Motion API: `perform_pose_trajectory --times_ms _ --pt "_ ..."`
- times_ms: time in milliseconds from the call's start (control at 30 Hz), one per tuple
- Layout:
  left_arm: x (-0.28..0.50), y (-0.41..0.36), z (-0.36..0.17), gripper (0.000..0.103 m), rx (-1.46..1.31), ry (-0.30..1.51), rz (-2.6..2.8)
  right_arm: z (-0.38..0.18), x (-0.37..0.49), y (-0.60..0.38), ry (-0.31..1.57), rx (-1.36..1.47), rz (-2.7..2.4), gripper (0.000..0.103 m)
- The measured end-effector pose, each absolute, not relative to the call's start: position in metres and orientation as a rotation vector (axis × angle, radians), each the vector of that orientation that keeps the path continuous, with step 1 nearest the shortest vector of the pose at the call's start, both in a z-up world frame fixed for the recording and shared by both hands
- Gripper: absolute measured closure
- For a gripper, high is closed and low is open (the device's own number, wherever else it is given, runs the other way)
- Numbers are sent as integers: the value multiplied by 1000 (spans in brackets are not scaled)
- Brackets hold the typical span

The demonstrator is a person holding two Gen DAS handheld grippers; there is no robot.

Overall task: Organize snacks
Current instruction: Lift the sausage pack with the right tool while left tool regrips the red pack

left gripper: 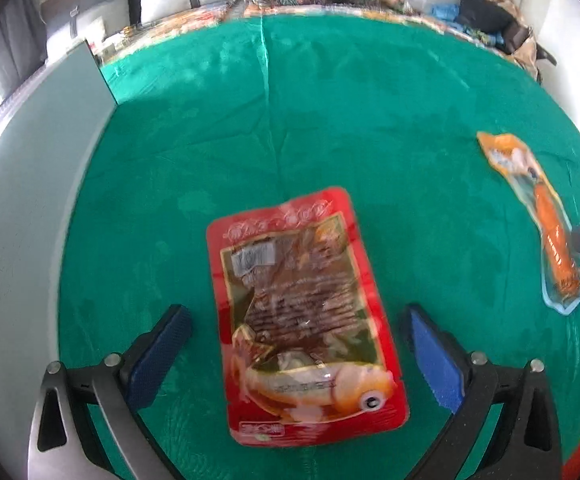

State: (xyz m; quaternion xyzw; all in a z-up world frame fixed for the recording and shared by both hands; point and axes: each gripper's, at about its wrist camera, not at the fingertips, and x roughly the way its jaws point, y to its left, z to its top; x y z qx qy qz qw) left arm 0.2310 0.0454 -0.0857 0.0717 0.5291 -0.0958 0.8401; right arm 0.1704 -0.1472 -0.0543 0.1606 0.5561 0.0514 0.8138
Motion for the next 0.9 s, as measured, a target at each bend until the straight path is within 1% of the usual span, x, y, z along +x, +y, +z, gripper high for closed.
perform_pose_trajectory --times_ms 33,67,100,133,167,200,233,267,300,333,367,433,467,533,567,800,900 --pt "231 48 -85 4 109 1141 -187 -64 175 -135 1235 303 81 11" --pt "230 50 -82 22 99 1135 -162 -68 177 -124 1243 259 54 10" --pt "226 54 -78 36 86 1119 -153 -68 178 -113 1223 196 27 9" --pt "222 57 -73 41 75 1117 -152 -72 178 -103 1227 123 5 13" --pt "218 60 -68 68 67 1104 -174 -73 176 -96 1221 57 -20 20" --pt "214 61 -64 74 72 1096 -188 -72 172 -94 1208 22 -25 24" --pt "208 63 -59 84 77 1083 -197 -72 167 -95 1205 13 -15 32" --pt "205 66 -55 88 60 1072 -210 -69 161 -101 1200 23 -6 44" --pt "201 69 -52 88 32 1064 -224 -67 156 -112 1207 74 5 46" --pt "198 74 -48 90 -10 1058 -234 -64 150 -124 1207 153 23 51" --pt "194 80 -45 94 -60 1048 -245 -60 143 -137 1196 227 35 54" --pt "187 87 -43 98 -126 1035 -260 -52 131 -155 1168 357 59 57" --pt "190 92 -40 98 -146 1032 -263 -49 123 -164 1148 451 95 59" --pt "186 99 -41 98 -176 1029 -268 -45 112 -178 1125 559 129 59" --pt "183 102 -42 98 -190 1028 -270 -45 107 -183 1114 597 143 61" --pt "177 131 -29 101 -348 1006 -299 -56 80 -192 1066 842 265 61" --pt "173 143 -27 102 -421 997 -308 -52 75 -188 1043 921 325 61"
